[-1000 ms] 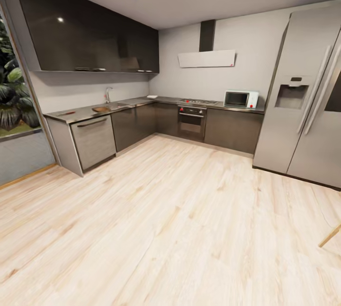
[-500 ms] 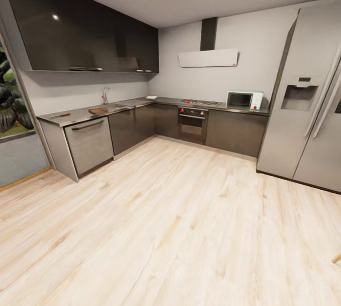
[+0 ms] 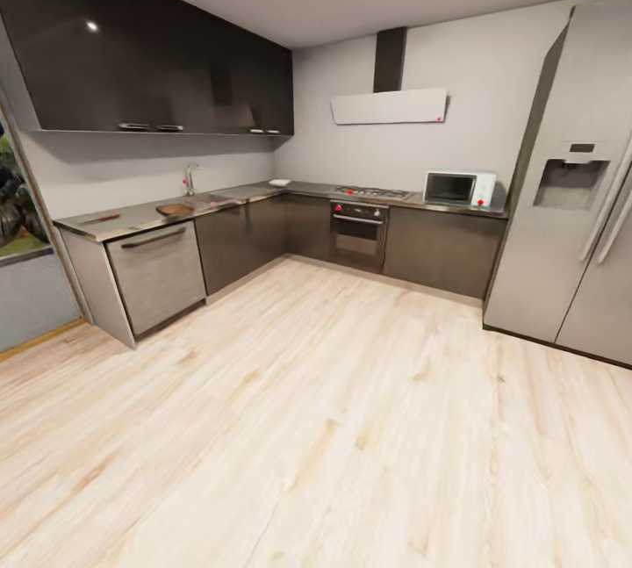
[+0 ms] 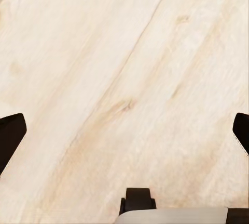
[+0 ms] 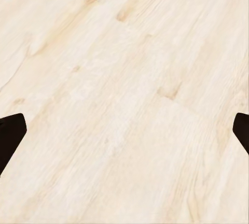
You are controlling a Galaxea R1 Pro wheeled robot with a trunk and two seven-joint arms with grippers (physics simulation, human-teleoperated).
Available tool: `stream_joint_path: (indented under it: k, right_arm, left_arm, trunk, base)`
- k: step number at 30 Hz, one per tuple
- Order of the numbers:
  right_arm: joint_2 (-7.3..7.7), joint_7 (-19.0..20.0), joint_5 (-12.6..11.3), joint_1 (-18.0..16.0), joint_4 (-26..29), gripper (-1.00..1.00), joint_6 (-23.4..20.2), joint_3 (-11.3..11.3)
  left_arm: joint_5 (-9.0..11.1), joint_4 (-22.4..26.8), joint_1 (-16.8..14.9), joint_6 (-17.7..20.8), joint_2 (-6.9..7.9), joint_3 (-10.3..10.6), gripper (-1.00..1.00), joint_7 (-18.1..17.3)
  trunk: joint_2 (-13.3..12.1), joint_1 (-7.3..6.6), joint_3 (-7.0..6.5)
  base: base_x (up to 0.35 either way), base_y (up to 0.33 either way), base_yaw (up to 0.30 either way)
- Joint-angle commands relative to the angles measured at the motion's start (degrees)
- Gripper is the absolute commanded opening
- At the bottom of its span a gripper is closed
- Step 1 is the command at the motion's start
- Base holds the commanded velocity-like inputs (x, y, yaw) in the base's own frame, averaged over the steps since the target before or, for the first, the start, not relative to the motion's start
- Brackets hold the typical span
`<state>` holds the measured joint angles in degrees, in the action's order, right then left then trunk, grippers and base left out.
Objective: In the kitchen, take the Vidalia onion out of the sink, dice it on the chopping board with the paring knife, put the diced onion into the bowl on the countertop, then place both the paring knife and the chopping board into the sink.
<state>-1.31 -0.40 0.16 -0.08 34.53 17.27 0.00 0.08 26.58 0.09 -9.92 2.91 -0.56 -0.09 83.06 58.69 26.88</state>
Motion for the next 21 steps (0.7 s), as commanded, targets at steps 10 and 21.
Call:
stream_joint_path:
  k: [10,21]
  right_arm:
    - [-0.01,0.0,0.0,0.0,0.0,1.0,0.1,0.0]
    - [-0.01,0.0,0.0,0.0,0.0,1.0,0.1,0.0]
  left_arm:
    - [0.0,0.0,0.0,-0.1,0.0,-0.1,1.0,0.0]
    - [-0.2,0.0,0.0,-0.1,0.0,0.0,1.0,0.1]
  trunk:
    - [0.0,0.03,0.04]
    - [0.0,0.03,0.04]
  base:
    - [0.297,0.0,0.0]
    - [0.294,-0.033,0.001]
